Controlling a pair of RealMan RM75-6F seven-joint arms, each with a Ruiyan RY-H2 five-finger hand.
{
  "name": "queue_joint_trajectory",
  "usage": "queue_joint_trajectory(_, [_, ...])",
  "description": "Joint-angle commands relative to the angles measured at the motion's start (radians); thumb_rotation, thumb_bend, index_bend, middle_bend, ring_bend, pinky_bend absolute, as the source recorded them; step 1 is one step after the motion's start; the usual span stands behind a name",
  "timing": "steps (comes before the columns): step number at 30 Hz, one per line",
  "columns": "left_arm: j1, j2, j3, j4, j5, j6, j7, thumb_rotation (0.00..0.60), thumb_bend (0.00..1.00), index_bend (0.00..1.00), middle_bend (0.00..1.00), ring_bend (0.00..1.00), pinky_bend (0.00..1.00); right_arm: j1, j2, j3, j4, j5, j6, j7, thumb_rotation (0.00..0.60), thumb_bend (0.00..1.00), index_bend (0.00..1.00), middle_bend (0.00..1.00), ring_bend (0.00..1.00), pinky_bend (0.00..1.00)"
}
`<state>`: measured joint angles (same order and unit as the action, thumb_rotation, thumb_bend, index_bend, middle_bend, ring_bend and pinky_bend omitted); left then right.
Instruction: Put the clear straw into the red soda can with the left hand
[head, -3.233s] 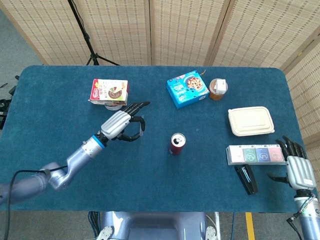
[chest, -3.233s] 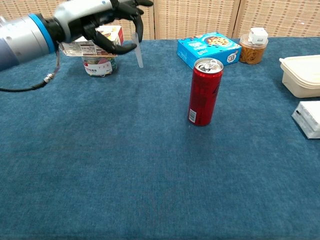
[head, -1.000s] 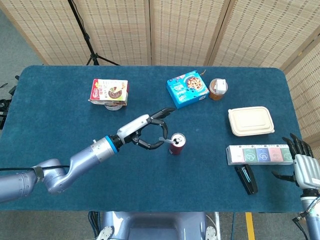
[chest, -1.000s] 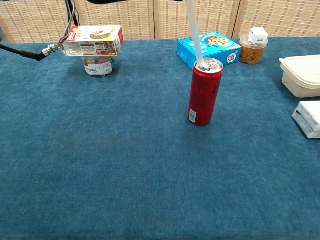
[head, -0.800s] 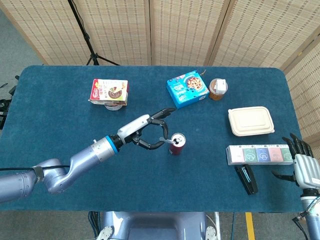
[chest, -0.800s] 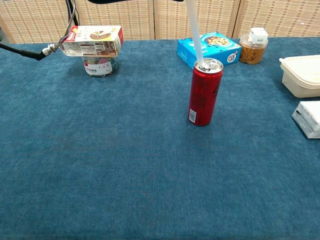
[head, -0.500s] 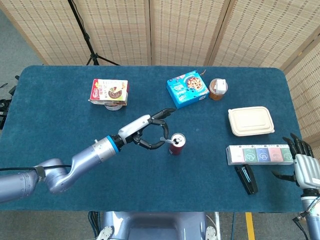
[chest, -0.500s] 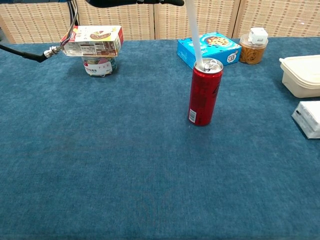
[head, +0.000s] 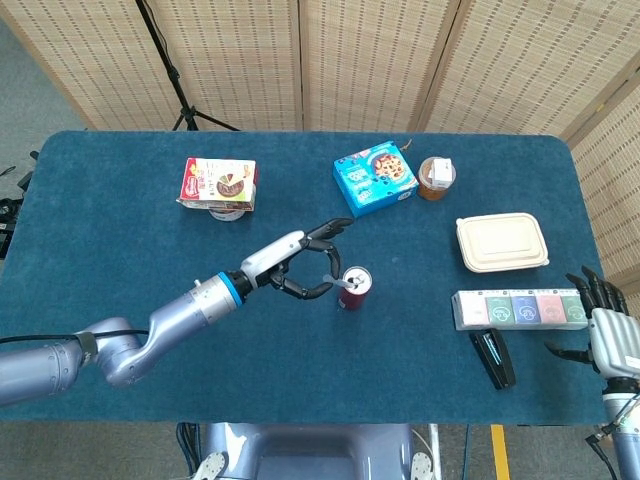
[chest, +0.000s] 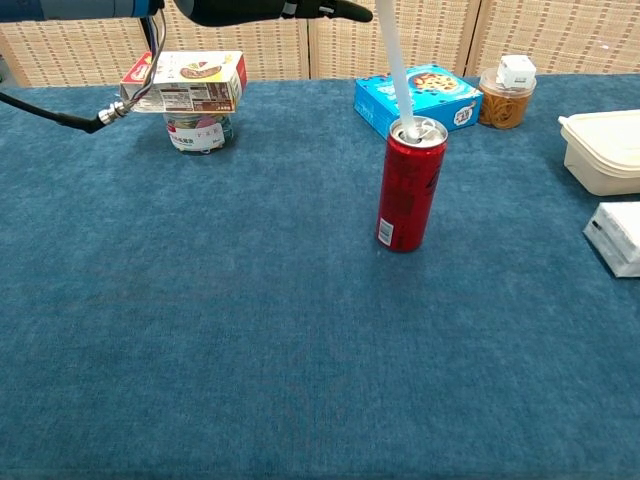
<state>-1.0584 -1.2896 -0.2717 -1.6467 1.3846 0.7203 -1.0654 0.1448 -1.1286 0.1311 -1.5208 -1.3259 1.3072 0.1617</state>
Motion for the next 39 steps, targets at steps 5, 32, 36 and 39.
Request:
queue_joint_trajectory(5, [-0.003, -0.022, -0.005, 0.023, -0.007, -0.014, 0.005, 0.6, 0.41, 0.63, 0.0, 0.0, 0.04, 0.001, -0.001, 0.0, 0.001, 0.001, -0.003, -0.002, 0.6, 0.0, 0.1, 0.0, 0.0, 0.0])
queue_joint_trajectory(32, [-0.028, -0.151, -0.019, 0.156, -0.065, -0.089, 0.061, 0.6, 0.41, 0.63, 0.0, 0.0, 0.04, 0.007, -0.006, 0.003, 0.016, 0.018, -0.021, -0.003, 0.6, 0.0, 0.1, 0.0, 0.0, 0.0])
queue_joint_trajectory(36, [-0.031, -0.169, -0.02, 0.175, -0.065, -0.098, 0.068, 0.6, 0.41, 0.63, 0.0, 0.0, 0.04, 0.006, -0.006, 0.003, 0.016, 0.019, -0.022, -0.003, 0.6, 0.0, 0.1, 0.0, 0.0, 0.0])
queue_joint_trajectory(39, [-0.033, -0.177, -0.022, 0.185, -0.066, -0.104, 0.078, 0.6, 0.41, 0.63, 0.0, 0.0, 0.04, 0.007, -0.006, 0.003, 0.016, 0.02, -0.024, -0.003, 0.6, 0.0, 0.1, 0.0, 0.0, 0.0])
